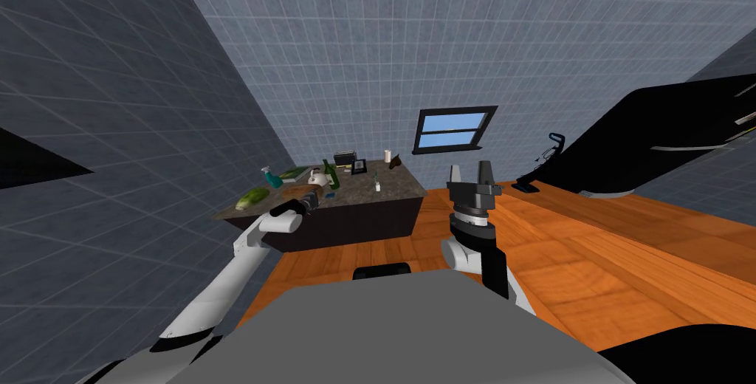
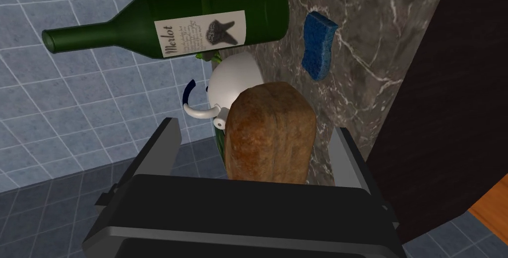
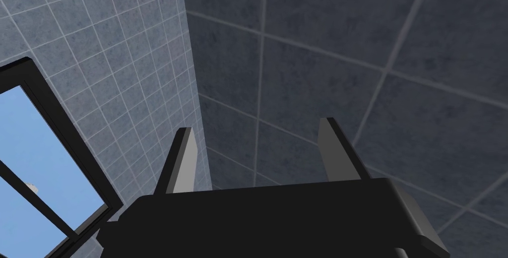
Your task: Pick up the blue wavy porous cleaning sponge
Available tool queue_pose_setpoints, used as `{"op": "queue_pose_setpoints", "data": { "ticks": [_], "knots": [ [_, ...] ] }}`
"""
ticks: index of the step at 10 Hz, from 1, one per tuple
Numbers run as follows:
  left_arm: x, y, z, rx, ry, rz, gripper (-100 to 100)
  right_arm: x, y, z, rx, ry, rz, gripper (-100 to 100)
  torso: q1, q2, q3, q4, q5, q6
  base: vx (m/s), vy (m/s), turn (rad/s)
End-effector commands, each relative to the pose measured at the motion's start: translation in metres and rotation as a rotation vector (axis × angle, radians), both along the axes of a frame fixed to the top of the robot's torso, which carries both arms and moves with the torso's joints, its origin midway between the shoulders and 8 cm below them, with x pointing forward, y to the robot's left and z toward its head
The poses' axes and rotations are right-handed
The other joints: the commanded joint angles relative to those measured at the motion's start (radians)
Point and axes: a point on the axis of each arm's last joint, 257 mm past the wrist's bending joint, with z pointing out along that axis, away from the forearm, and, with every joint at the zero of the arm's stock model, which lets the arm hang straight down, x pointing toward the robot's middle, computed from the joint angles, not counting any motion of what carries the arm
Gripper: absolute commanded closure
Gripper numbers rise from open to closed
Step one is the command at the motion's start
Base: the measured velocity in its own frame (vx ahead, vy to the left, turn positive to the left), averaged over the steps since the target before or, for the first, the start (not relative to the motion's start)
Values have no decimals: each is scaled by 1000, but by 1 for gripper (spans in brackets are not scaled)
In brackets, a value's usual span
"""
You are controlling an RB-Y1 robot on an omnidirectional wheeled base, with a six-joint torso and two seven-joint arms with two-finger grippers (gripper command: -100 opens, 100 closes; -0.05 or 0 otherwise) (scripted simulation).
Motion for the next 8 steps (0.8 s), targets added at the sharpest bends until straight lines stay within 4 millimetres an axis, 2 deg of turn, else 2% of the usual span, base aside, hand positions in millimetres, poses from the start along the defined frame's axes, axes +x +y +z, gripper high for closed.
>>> {"op": "queue_pose_setpoints", "data": {
  "ticks": [1,8],
  "knots": [
    [2,8,-6,-19,48,20,-100,0,0,0,0,0,0,0,0,0,0,0,0,0,34,-4,-92],
    [-10,27,-36,-53,225,80,-100,0,0,0,0,0,0,0,1,-1,0,0,0,0,36,-1,-46]
  ]
}}
